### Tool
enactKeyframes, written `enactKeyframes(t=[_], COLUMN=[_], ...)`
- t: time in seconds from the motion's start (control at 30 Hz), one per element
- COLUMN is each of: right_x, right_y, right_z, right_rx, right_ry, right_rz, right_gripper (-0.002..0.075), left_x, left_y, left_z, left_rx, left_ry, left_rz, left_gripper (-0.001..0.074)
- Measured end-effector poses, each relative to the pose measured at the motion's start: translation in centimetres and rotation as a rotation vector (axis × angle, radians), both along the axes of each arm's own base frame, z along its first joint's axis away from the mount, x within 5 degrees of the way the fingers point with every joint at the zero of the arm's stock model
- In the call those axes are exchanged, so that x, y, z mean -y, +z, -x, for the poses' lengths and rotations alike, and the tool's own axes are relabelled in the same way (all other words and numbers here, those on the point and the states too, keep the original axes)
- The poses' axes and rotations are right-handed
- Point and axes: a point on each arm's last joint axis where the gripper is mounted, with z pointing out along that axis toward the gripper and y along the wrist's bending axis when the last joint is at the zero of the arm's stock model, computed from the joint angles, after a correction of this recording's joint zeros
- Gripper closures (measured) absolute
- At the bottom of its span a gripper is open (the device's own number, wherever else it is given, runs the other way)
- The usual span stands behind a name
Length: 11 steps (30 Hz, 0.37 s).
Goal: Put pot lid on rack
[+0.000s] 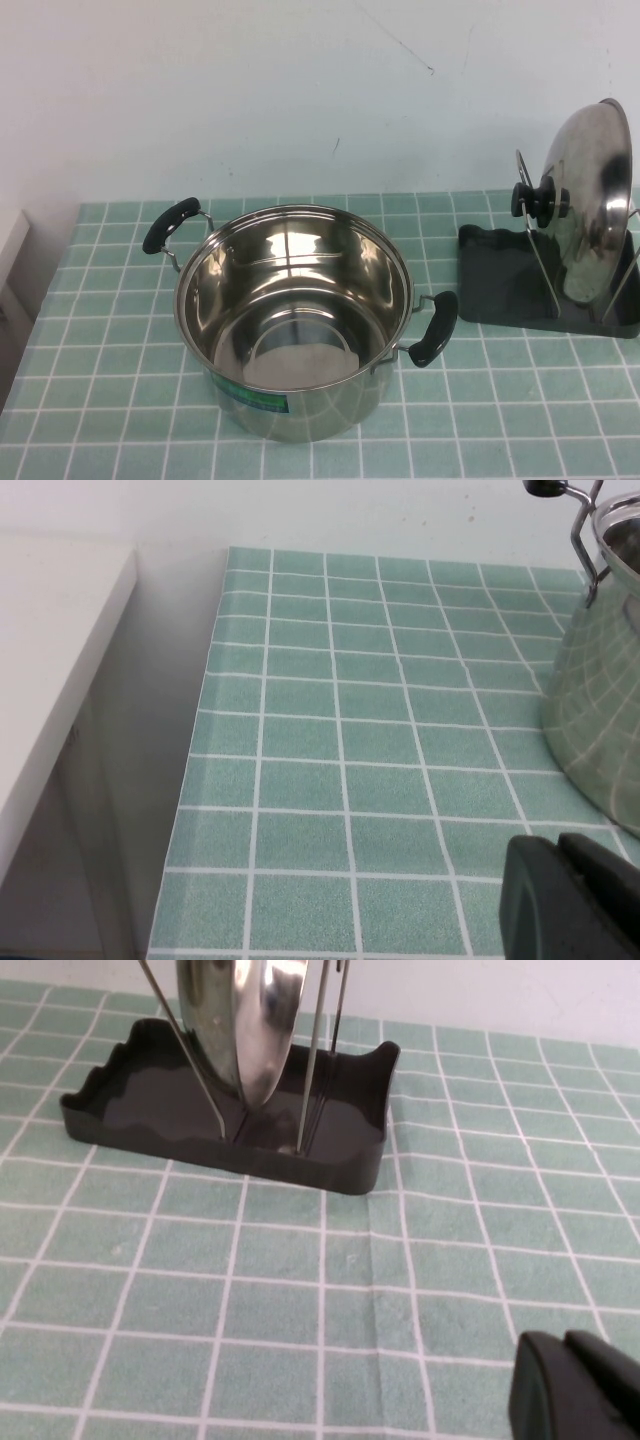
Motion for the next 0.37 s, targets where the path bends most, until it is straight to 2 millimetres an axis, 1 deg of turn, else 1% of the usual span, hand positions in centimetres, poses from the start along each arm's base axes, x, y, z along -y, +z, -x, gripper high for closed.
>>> enactKeyframes(t=[0.37], right_x=[0.0], right_y=[0.0], right_z=[0.0], right_rx=[0.0], right_ry=[-0.006], right_rz=[-0.017], right_gripper=[0.0727], left_x=[0.0], left_y=[0.0], left_z=[0.0], left_rx=[0.0], left_ry=[0.0], left_rz=[0.0], left_gripper=[0.0737])
